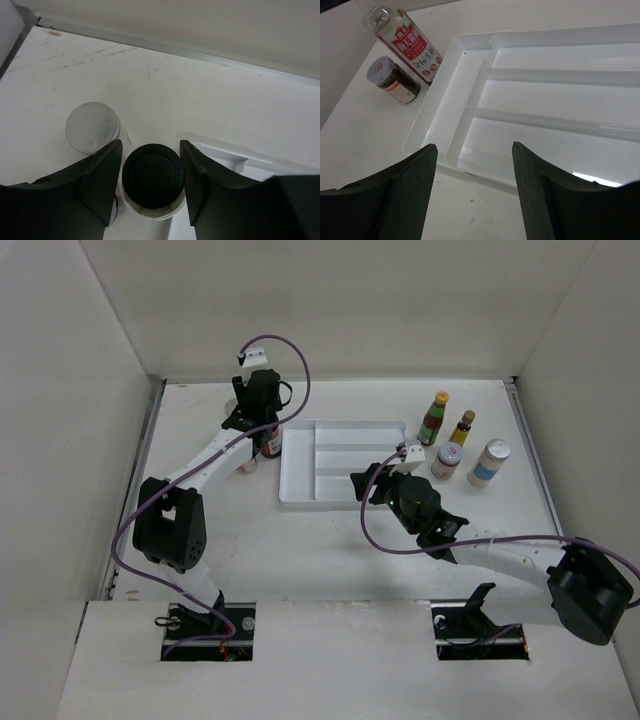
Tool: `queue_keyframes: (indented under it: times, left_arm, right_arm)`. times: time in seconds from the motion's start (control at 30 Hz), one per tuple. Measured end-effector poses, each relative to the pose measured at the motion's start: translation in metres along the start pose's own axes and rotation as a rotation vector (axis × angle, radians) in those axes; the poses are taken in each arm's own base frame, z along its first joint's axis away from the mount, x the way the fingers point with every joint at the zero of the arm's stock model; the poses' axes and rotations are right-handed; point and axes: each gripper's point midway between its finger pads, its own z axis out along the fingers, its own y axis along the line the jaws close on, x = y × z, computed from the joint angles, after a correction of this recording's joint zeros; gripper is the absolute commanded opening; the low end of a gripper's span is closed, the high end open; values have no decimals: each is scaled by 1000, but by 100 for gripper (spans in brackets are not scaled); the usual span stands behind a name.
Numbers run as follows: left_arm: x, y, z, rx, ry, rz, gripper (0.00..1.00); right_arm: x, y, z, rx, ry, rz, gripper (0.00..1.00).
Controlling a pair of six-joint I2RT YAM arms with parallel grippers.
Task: Organize the condiment bottles
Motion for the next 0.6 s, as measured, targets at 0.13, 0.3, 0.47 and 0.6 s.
queue_keyframes:
  times: [0.13, 0.3, 0.47, 0.6]
  left_arm:
    - [-8, 0, 1, 2, -14, -8, 26]
    - [-7, -2, 0, 11, -1, 6, 16]
    - [-8, -1, -2, 11, 6, 19, 14]
    - [-16, -2, -9, 20, 5, 35, 14]
  right_arm:
    - [2, 0, 1, -3, 5, -1, 67]
    - [6, 1, 2, -8, 17, -4, 67]
    - [6, 1, 2, -9, 17, -4, 67]
    - [6, 1, 2, -10, 17, -4, 67]
